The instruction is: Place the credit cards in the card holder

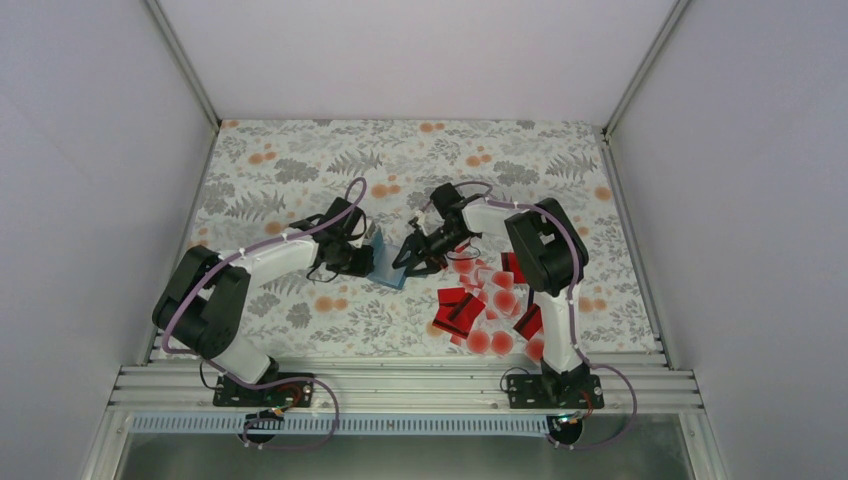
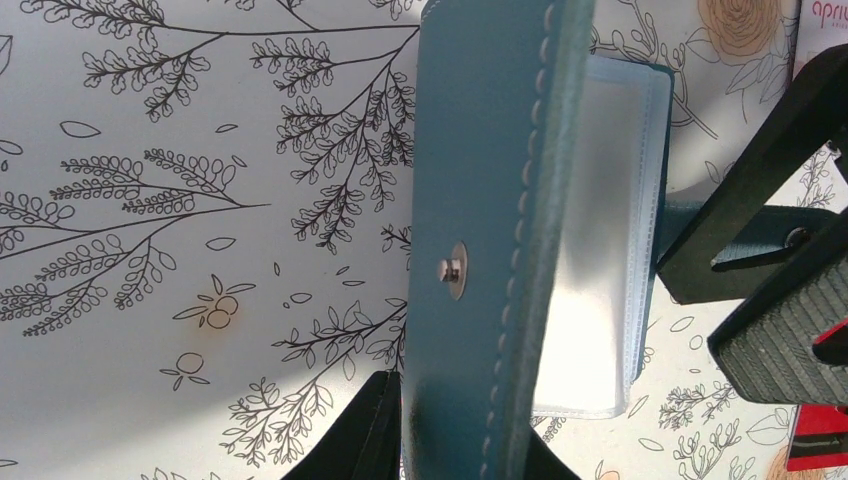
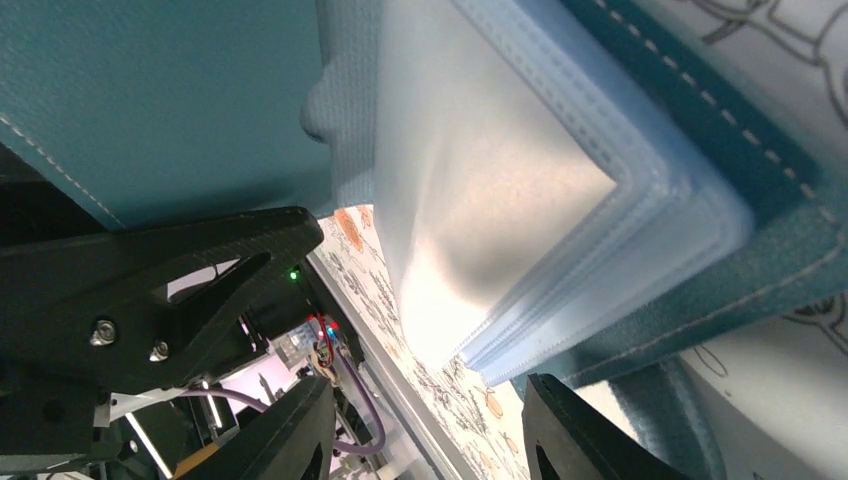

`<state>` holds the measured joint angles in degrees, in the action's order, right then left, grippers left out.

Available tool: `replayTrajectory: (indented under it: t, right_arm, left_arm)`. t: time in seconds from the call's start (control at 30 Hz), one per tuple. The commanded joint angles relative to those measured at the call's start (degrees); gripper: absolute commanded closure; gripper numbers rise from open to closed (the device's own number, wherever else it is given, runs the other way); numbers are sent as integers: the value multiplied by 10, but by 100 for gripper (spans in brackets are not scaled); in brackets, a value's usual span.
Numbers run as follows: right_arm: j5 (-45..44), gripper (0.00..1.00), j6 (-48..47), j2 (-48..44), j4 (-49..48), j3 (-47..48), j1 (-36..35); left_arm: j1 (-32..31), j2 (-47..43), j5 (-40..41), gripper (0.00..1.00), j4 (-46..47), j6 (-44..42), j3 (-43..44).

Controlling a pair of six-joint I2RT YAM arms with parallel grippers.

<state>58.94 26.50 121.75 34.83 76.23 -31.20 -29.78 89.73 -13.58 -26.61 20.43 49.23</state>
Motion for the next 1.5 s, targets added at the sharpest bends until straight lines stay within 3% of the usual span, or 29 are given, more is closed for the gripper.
replayTrajectory:
  t: [0.0, 0.37, 1.47]
  right_arm:
    - [16, 52, -8, -28, 24, 14, -6]
    - [66, 52, 14, -8, -15, 24, -5]
    - [52, 53, 11, 45, -30, 18, -7]
  left_arm:
    - [-1, -5, -5, 82, 7, 8, -5]
    - [-1, -4, -5, 82, 2, 8, 0]
    - [-2, -5, -10, 82, 0, 15, -5]
